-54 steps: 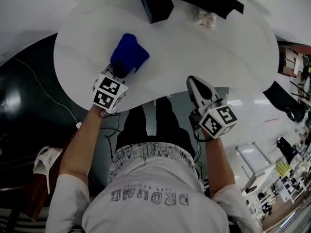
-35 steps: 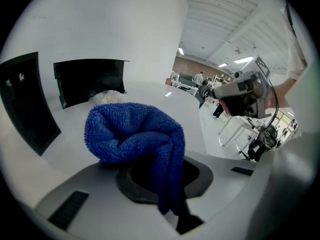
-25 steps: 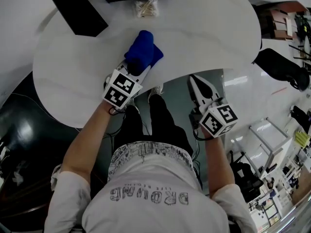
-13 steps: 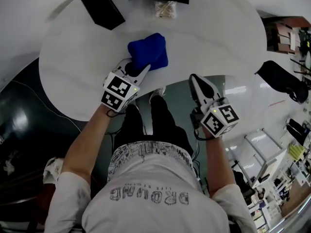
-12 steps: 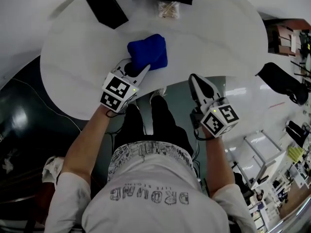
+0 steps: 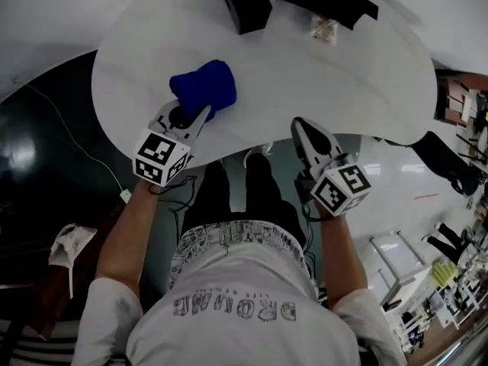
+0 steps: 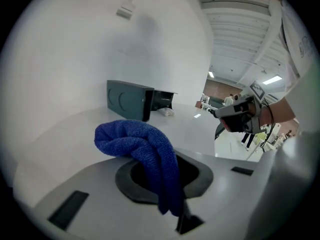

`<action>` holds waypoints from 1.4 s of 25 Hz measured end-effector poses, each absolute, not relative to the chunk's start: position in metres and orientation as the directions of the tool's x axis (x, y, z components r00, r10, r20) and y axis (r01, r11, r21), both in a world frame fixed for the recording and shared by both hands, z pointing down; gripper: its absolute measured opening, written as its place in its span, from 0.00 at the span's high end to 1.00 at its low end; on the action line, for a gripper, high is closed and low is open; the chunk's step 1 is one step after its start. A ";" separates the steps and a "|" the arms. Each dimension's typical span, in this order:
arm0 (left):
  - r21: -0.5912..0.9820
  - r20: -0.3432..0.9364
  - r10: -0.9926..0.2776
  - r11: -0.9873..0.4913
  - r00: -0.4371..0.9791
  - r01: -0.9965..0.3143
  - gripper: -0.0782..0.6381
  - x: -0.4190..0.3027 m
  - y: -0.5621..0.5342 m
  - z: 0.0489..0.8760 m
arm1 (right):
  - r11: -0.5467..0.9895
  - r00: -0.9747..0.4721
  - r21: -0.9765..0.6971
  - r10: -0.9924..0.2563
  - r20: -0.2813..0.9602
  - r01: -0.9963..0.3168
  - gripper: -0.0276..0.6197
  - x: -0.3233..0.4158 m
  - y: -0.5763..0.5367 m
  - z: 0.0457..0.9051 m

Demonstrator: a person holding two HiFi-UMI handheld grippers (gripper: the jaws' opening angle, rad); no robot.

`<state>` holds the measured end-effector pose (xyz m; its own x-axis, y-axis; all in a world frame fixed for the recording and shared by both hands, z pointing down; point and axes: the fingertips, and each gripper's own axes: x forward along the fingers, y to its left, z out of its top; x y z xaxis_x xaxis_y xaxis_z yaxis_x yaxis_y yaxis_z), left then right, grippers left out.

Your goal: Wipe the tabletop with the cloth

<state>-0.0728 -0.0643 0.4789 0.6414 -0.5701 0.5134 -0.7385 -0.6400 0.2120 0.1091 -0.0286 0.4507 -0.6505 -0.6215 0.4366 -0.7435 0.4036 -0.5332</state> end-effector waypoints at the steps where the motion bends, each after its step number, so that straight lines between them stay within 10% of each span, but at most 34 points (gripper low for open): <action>1: 0.208 0.519 -0.582 -0.624 0.626 -0.753 0.80 -0.089 -0.061 0.479 | 0.411 -0.656 -0.531 -0.612 0.441 -0.741 0.95 0.099 -0.027 0.449; 15: 0.178 0.563 -0.676 -0.462 0.475 -0.869 0.80 -0.249 -0.016 0.494 | 0.527 -0.741 -0.521 -0.503 0.445 -0.671 0.95 -0.029 -0.013 0.445; 35: 0.191 0.705 -0.555 -0.452 0.442 -0.871 0.80 -0.252 0.000 0.550 | 0.525 -0.750 -0.536 -0.467 0.468 -0.661 0.95 -0.047 -0.016 0.463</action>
